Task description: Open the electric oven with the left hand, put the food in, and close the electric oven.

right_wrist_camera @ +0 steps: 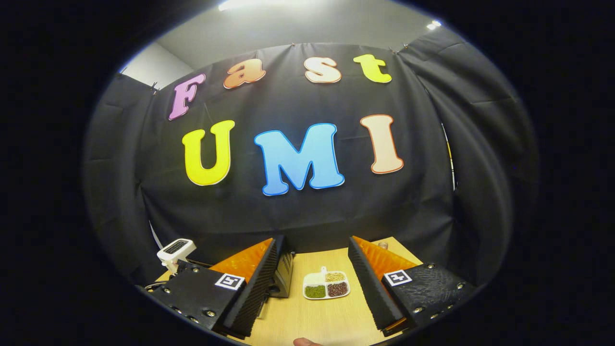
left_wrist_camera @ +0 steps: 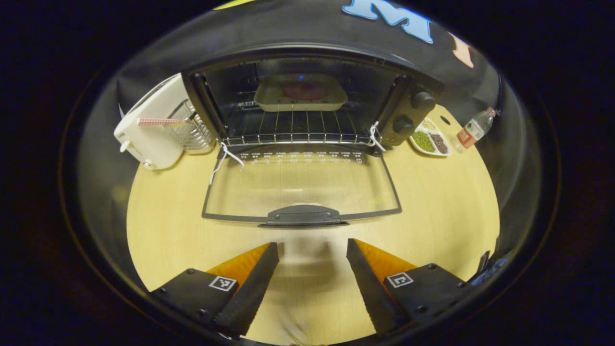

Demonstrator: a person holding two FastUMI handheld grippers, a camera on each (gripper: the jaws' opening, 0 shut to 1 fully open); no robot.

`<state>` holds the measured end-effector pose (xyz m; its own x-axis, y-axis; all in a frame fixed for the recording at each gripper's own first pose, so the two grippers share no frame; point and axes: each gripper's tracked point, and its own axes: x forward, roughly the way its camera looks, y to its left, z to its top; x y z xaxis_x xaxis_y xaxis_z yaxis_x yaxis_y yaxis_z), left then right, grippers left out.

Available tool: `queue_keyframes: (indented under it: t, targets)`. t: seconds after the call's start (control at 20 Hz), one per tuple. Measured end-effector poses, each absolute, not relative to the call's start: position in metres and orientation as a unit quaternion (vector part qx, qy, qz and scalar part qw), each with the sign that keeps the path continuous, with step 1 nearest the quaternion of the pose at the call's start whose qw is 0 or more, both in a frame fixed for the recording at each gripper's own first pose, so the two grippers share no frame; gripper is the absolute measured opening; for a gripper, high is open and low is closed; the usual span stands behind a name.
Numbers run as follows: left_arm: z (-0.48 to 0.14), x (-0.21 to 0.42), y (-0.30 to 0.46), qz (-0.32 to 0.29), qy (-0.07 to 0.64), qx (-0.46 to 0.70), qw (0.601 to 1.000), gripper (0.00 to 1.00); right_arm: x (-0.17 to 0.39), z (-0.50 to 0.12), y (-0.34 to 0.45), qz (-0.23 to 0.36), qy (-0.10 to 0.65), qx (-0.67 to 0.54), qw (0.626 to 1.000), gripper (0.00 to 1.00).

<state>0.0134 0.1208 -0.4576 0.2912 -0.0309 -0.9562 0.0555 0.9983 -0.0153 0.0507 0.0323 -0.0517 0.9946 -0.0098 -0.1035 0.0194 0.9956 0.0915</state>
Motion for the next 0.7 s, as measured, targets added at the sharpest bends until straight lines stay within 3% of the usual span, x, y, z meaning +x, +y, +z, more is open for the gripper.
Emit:
queue_keyframes:
  t: [0.7]
  targets:
    - [-0.500, 0.026, 0.128, -0.026, 0.636, 0.024, 0.771, 1.00, 0.051, -0.059, 0.033, -0.027, 0.069, 0.049, 0.996, 0.90]
